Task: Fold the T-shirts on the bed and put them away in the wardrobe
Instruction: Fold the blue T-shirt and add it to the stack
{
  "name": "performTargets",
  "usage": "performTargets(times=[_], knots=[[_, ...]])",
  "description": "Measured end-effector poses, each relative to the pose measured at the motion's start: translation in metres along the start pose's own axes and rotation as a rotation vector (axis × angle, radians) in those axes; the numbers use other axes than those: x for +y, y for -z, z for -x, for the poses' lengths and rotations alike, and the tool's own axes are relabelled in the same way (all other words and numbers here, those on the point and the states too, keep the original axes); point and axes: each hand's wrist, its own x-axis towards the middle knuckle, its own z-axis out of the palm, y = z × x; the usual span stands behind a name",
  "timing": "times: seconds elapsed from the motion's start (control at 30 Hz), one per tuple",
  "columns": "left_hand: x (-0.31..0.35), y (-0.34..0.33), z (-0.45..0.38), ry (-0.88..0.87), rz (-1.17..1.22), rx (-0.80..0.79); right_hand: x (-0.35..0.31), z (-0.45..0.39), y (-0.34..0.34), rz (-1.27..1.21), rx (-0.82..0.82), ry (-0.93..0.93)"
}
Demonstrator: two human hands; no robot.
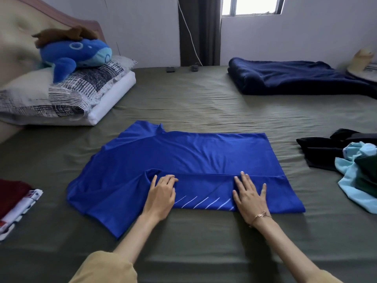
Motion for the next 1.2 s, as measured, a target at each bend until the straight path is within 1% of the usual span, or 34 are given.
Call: performTargets(times=[0.07,0.13,0.17,0.23,0.3,0.37,0.4,0.43,0.57,0.63,0.67,0.73,0.77,0.83,0.9,0.93,0.97,1.0,1.03,1.1,1.13,1.17,1.2], knots=[[-0.013,0.012,0.001,0.002,0.022,0.079,-0.027,0.000,-0.006,-0.037,0.054,0.163],[-0.028,0.024,0.001,0.050,0.061,0.122,-0.057,0.000,-0.013,-0.100,0.202,0.342],[-0.037,0.029,0.002,0.077,0.080,0.140,-0.072,0.000,-0.017,-0.129,0.233,0.413],[-0.059,0.041,0.007,0.130,0.108,0.179,-0.106,0.000,-0.024,-0.162,0.176,0.549],[-0.081,0.051,0.013,0.179,0.138,0.202,-0.134,0.000,-0.028,-0.164,0.174,0.671],[-0.103,0.059,0.021,0.238,0.218,0.188,-0.161,0.003,-0.026,-0.144,0.185,0.760],[-0.114,0.063,0.026,0.267,0.251,0.166,-0.174,0.004,-0.027,-0.124,0.216,0.801],[-0.125,0.065,0.030,0.281,0.253,0.142,-0.186,0.004,-0.028,-0.108,0.219,0.857],[-0.167,0.076,0.051,0.278,0.221,0.017,-0.224,-0.002,-0.033,-0.051,0.281,1.026],[-0.182,0.082,0.058,0.265,0.230,-0.011,-0.238,-0.014,-0.035,-0.015,0.314,1.082],[-0.185,0.084,0.058,0.254,0.255,-0.015,-0.242,-0.020,-0.033,-0.017,0.320,1.080],[-0.193,0.088,0.056,0.260,0.336,-0.040,-0.248,-0.030,-0.031,-0.137,0.285,1.049],[-0.198,0.089,0.053,0.277,0.372,-0.054,-0.253,-0.038,-0.029,-0.210,0.270,1.020],[-0.200,0.094,0.044,0.349,0.508,-0.099,-0.264,-0.053,-0.023,-0.267,0.233,0.914],[-0.200,0.099,0.035,0.465,0.711,-0.071,-0.281,-0.073,-0.017,-0.249,0.319,0.852],[-0.199,0.101,0.031,0.523,0.799,-0.039,-0.288,-0.082,-0.011,-0.231,0.302,0.798],[-0.203,0.103,0.026,0.585,0.887,-0.021,-0.297,-0.094,-0.007,-0.219,0.249,0.737],[-0.210,0.100,0.027,0.612,0.978,-0.033,-0.306,-0.104,-0.006,-0.215,0.197,0.691],[-0.211,0.104,0.024,0.599,1.032,-0.079,-0.308,-0.113,-0.001,-0.244,0.176,0.637],[-0.222,0.106,0.017,0.562,1.018,-0.206,-0.312,-0.128,0.001,-0.377,0.095,0.573],[-0.228,0.106,0.015,0.553,0.973,-0.250,-0.315,-0.133,0.002,-0.412,0.032,0.549],[-0.235,0.105,0.013,0.557,0.917,-0.255,-0.317,-0.136,-0.001,-0.402,-0.032,0.523],[-0.240,0.103,0.011,0.548,0.851,-0.222,-0.318,-0.138,-0.003,-0.371,-0.098,0.489]])
